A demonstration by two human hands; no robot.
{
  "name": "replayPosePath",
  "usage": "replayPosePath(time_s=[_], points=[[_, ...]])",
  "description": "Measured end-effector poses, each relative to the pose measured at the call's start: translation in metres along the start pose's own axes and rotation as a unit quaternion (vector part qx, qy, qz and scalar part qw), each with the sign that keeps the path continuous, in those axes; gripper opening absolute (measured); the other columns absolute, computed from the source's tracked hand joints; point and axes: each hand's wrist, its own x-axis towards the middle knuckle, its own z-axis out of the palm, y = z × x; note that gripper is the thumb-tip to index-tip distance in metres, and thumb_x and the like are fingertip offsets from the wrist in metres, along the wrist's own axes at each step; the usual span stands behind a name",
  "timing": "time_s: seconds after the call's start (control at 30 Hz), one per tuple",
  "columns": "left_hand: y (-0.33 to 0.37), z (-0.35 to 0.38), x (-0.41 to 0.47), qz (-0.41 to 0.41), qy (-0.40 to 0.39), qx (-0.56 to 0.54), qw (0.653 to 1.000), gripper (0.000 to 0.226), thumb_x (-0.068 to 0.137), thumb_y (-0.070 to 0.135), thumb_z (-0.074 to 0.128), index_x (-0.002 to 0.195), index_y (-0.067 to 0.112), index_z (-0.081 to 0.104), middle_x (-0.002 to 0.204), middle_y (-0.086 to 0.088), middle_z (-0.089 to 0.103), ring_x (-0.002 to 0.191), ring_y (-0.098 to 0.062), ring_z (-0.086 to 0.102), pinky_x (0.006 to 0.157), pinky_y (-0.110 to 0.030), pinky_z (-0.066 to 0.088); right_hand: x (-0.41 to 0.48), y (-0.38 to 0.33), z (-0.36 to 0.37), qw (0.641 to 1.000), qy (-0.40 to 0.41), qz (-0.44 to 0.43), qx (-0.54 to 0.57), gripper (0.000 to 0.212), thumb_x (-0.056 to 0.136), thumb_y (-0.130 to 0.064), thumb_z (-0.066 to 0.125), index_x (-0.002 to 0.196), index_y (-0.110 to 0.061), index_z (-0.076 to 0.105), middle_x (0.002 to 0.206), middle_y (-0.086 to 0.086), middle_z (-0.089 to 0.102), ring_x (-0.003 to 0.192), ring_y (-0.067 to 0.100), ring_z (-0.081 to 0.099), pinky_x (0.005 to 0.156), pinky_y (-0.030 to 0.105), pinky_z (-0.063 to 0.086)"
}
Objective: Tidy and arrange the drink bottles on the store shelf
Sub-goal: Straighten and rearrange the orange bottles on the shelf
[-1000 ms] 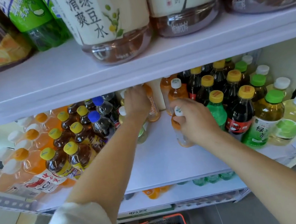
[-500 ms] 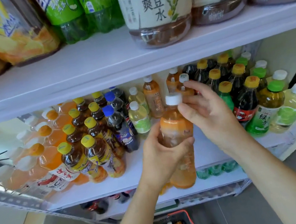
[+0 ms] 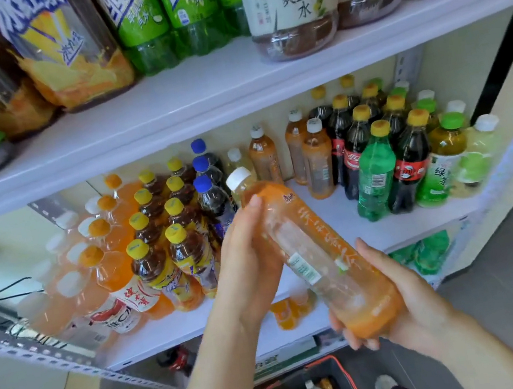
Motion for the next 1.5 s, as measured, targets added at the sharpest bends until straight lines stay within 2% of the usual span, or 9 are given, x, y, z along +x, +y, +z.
replayPosePath(time_s=[0.13,0.37,0.53,0.7,0.9,1.03,1.13,1.27,1.5], points=[[0.003,0.008,0.004,0.007,0.01,0.02,1.0,0.025,0.072,0.037,0.076,0.088,0.017,0.077,0.091,-0.011,0.072,0.082,-0.023,0.07,0.076,-0.037,0.059,-0.005,0.003,-0.004,0.996,-0.065,0.04,0.045,0.071,0.078,-0.068,0.061,0.112,-0.005,0.069,0.087,0.027,0.067,0.067,0.034,0.068,0.05,0.031,0.054],[-0.001,0.018,0.019,0.108,0.139,0.092,0.98,0.017,0.086,0.025,0.073,0.1,0.016,0.069,0.082,-0.005,0.069,0.072,-0.017,0.067,0.07,-0.035,0.057,-0.004,-0.006,-0.018,0.966,0.102,-0.165,-0.17,0.063,0.063,-0.041,0.088,0.118,-0.037,0.059,0.105,0.008,0.068,0.083,0.027,0.068,0.066,0.04,0.058],[0.001,0.016,0.025,0.038,0.096,-0.007,0.995,0.023,0.08,0.031,0.07,0.098,0.016,0.071,0.088,-0.006,0.07,0.082,-0.021,0.068,0.08,-0.04,0.055,-0.003,-0.014,-0.023,0.977,0.107,-0.172,-0.064,0.046,0.079,-0.048,0.072,0.113,-0.018,0.067,0.096,0.03,0.066,0.066,0.035,0.066,0.046,0.031,0.053],[0.006,0.02,0.027,0.05,-0.013,0.018,0.998,0.021,0.084,0.027,0.066,0.101,0.015,0.069,0.097,-0.009,0.069,0.086,-0.022,0.066,0.079,-0.038,0.052,-0.002,-0.021,-0.039,0.993,0.068,-0.066,0.072,0.058,0.076,-0.053,0.056,0.1,-0.004,0.075,0.079,0.03,0.066,0.049,0.031,0.062,0.036,0.027,0.048],[0.005,0.032,0.02,0.133,0.089,0.154,0.975,0.022,0.079,0.033,0.069,0.094,0.016,0.069,0.073,-0.001,0.068,0.062,-0.012,0.064,0.049,-0.02,0.048,0.007,-0.015,-0.045,0.986,0.103,-0.111,0.072,0.035,0.077,-0.039,0.069,0.106,-0.019,0.07,0.114,0.021,0.069,0.093,0.037,0.069,0.054,0.035,0.057],[0.007,0.031,0.016,0.165,0.105,0.195,0.961,0.039,0.077,0.035,0.07,0.11,0.017,0.062,0.077,0.004,0.071,0.069,-0.012,0.067,0.053,-0.025,0.054,0.007,-0.012,-0.046,0.982,0.089,-0.163,0.046,0.037,0.071,-0.018,0.078,0.106,-0.023,0.068,0.125,0.019,0.064,0.113,0.045,0.061,0.077,0.041,0.058],[0.013,0.025,0.017,0.16,0.105,0.204,0.96,0.038,0.086,0.04,0.067,0.12,0.025,0.06,0.094,0.0,0.072,0.086,-0.016,0.068,0.074,-0.036,0.057,0.002,-0.014,-0.046,0.984,0.1,-0.145,0.036,0.048,0.074,-0.037,0.081,0.114,-0.014,0.067,0.117,0.026,0.066,0.095,0.045,0.068,0.065,0.034,0.06],[0.023,0.019,0.015,0.157,0.066,0.215,0.962,0.025,0.095,0.031,0.054,0.117,0.023,0.065,0.109,-0.013,0.072,0.098,-0.025,0.068,0.082,-0.049,0.05,0.0,-0.011,-0.048,0.989,0.131,-0.06,0.017,0.067,0.071,-0.061,0.061,0.101,-0.003,0.074,0.088,0.031,0.068,0.052,0.029,0.065,0.041,0.027,0.053],[0.019,0.023,0.013,0.193,0.094,0.229,0.95,0.034,0.09,0.036,0.057,0.118,0.018,0.063,0.102,-0.011,0.074,0.088,-0.03,0.063,0.078,-0.052,0.045,0.0,-0.013,-0.052,0.995,0.096,-0.027,0.0,0.071,0.074,-0.066,0.053,0.101,-0.005,0.075,0.082,0.029,0.067,0.055,0.029,0.065,0.043,0.029,0.053]])
